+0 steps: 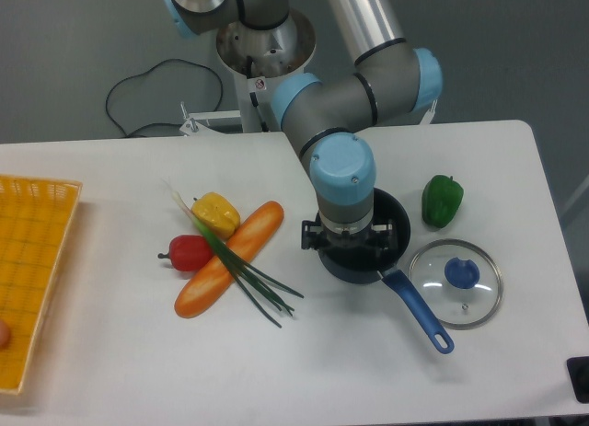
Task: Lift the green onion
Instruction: 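Move the gripper over the green onions lying on the baguette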
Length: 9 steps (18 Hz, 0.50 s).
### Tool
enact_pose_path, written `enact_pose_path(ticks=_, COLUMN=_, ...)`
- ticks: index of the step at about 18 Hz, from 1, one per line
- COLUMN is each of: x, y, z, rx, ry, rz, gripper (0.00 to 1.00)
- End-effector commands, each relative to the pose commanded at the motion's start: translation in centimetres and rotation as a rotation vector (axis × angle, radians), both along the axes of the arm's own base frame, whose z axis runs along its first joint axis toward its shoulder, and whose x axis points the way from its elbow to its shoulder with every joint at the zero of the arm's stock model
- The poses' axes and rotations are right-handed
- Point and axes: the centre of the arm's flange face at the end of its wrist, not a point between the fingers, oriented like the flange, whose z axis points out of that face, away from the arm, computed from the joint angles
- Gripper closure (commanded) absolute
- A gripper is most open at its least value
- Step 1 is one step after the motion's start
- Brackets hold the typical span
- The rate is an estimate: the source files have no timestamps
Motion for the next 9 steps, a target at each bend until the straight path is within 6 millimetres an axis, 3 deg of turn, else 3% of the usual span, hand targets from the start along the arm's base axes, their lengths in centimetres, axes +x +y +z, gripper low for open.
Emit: enact_pose_path(ticks=9, x=4.2, y=2.9, z=-1.9, rx=-0.014, ry=-0.001, rz=0.129, gripper=0.00)
